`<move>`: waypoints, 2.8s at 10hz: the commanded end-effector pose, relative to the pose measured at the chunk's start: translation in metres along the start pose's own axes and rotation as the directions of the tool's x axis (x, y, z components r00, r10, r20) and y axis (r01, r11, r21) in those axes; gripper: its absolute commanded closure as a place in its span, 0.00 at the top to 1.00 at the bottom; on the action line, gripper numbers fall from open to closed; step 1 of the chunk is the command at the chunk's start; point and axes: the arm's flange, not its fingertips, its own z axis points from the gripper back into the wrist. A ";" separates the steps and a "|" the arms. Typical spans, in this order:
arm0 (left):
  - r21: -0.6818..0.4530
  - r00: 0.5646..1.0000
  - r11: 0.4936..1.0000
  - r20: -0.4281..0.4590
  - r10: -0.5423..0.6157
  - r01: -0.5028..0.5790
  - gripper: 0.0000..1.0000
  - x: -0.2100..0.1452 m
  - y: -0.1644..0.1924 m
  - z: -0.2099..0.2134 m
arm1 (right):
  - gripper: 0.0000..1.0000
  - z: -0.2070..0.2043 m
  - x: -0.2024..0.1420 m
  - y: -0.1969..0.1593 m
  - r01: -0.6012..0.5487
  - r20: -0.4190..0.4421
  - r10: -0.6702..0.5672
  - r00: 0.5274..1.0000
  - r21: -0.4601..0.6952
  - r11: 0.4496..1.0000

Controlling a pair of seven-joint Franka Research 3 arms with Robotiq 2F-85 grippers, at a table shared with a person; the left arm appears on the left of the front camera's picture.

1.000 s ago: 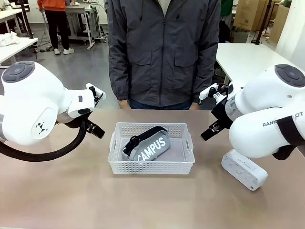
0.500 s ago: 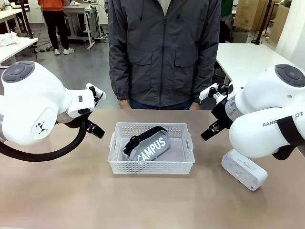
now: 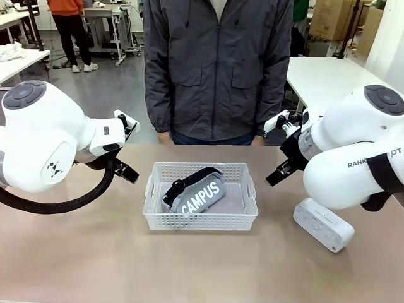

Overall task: Efficiently arrange items inside the basket to fit them all.
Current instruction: Pick up the Digital clock and place it inside the Organizing basket.

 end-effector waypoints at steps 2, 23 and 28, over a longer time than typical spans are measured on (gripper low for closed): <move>0.000 1.000 1.000 0.000 -0.001 0.001 1.00 0.000 0.000 0.000 | 1.00 0.000 0.000 0.000 0.001 0.001 -0.001 1.000 0.000 1.000; -0.862 0.178 0.234 0.170 0.969 -0.449 1.00 -0.237 0.135 0.141 | 1.00 0.152 -0.342 -0.142 0.672 0.135 -0.990 -0.045 0.737 0.070; -0.875 0.195 0.213 0.139 0.971 -0.435 1.00 -0.220 0.256 0.133 | 1.00 0.173 -0.352 -0.275 0.675 0.040 -0.999 -0.004 0.737 0.026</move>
